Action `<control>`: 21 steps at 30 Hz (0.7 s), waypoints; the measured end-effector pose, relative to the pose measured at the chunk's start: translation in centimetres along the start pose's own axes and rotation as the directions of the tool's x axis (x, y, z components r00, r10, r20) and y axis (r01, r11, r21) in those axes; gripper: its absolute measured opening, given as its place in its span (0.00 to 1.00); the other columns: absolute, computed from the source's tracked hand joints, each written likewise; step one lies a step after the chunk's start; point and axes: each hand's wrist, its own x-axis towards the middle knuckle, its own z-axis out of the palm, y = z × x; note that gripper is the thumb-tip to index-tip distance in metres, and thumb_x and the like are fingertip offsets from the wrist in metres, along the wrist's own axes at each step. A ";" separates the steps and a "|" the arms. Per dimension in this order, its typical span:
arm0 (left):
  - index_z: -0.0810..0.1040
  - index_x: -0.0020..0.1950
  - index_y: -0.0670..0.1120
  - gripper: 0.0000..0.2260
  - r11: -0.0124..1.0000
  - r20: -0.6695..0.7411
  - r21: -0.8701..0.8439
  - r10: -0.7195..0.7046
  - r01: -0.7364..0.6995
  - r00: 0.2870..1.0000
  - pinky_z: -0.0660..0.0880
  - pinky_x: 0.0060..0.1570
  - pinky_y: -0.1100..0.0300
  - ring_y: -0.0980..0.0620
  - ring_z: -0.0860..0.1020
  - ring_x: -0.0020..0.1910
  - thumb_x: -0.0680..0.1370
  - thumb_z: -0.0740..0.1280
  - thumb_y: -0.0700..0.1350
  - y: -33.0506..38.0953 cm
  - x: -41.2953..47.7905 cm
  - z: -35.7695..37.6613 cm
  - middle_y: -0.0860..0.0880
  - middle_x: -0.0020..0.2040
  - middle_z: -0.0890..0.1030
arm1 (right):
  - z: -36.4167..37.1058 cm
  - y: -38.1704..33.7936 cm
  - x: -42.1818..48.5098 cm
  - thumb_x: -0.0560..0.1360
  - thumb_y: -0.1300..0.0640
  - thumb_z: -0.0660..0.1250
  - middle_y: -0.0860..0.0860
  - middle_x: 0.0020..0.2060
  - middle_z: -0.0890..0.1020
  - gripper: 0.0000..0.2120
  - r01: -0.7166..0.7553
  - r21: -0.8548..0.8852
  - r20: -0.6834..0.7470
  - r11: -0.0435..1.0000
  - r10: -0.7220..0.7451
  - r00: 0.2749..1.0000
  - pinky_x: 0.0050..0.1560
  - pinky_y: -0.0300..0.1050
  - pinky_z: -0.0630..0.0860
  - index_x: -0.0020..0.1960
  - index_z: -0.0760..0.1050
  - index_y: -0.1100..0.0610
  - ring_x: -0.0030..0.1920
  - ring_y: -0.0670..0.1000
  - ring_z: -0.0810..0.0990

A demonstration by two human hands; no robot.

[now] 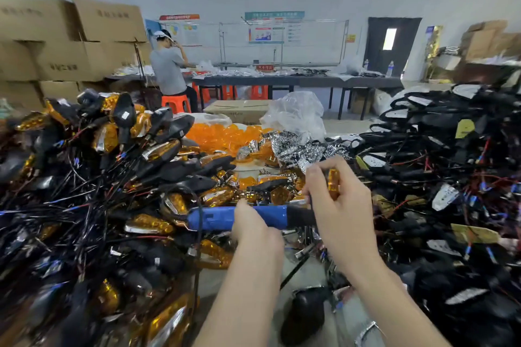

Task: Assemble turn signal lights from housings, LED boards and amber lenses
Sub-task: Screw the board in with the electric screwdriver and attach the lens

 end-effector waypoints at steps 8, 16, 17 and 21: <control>0.68 0.68 0.35 0.17 0.901 0.204 0.432 -0.147 0.046 0.968 0.73 0.47 0.48 0.39 0.75 0.51 0.82 0.57 0.41 1.9 -1.3 -1.6 0.37 0.59 0.75 | 3.1 -4.3 1.6 0.80 0.41 0.60 0.52 0.34 0.80 0.11 0.000 -0.001 0.051 1.000 0.000 0.999 0.30 0.39 0.70 0.42 0.73 0.43 0.29 0.48 0.73; 0.77 0.47 0.49 0.13 0.351 0.892 0.320 0.200 -0.880 0.405 0.70 0.27 0.65 0.59 0.73 0.27 0.84 0.58 0.53 8.3 -8.0 -3.3 0.56 0.33 0.77 | 5.4 -10.0 6.8 0.83 0.53 0.61 0.49 0.26 0.78 0.13 -0.203 0.696 -0.076 0.689 0.351 0.933 0.30 0.42 0.77 0.41 0.73 0.55 0.27 0.49 0.78; 0.76 0.48 0.50 0.11 0.233 0.922 0.268 0.218 -0.935 0.319 0.69 0.28 0.64 0.60 0.71 0.28 0.84 0.58 0.53 9.5 -8.3 -3.2 0.58 0.32 0.75 | 5.8 -10.6 7.3 0.83 0.51 0.61 0.49 0.26 0.78 0.13 -0.229 0.756 -0.046 0.613 0.399 0.916 0.32 0.43 0.77 0.42 0.73 0.55 0.27 0.50 0.78; 0.77 0.58 0.54 0.10 -0.147 0.954 0.174 0.271 -0.974 0.130 0.71 0.35 0.68 0.64 0.77 0.37 0.83 0.60 0.55 14.3 -8.2 -2.5 0.60 0.39 0.79 | 7.8 -11.6 8.7 0.84 0.48 0.60 0.52 0.31 0.81 0.14 -0.261 0.888 0.110 0.380 0.376 0.920 0.39 0.45 0.80 0.44 0.73 0.55 0.33 0.53 0.81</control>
